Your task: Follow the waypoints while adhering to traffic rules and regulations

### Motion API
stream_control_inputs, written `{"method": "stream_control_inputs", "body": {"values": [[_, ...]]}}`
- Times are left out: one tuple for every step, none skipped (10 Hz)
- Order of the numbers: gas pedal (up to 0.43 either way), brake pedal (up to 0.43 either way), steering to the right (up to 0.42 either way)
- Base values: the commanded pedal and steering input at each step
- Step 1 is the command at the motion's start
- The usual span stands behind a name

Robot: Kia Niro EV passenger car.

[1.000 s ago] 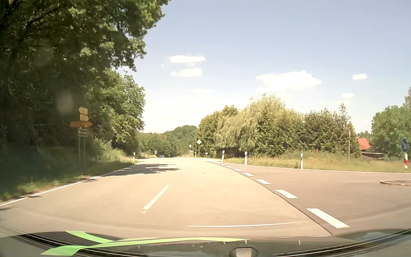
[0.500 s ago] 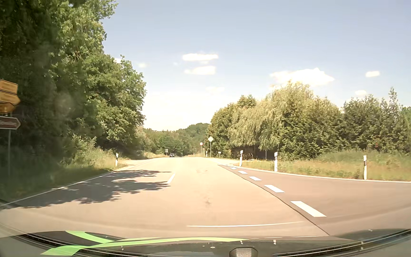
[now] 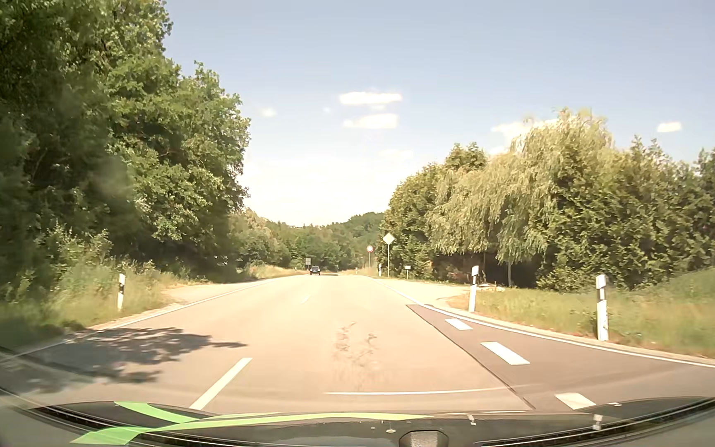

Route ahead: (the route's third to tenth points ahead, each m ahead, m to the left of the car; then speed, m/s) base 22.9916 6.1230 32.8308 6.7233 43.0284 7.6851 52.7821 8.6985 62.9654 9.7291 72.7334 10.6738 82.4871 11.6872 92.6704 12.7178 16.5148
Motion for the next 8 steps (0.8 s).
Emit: {"method": "stream_control_inputs", "body": {"values": [[0.28, 0.0, -0.023], [0.28, 0.0, -0.025], [0.28, 0.0, -0.026], [0.26, 0.0, -0.027], [0.228, 0.0, -0.027], [0.228, 0.0, -0.027], [0.228, 0.0, -0.027], [0.228, 0.0, -0.024]]}}
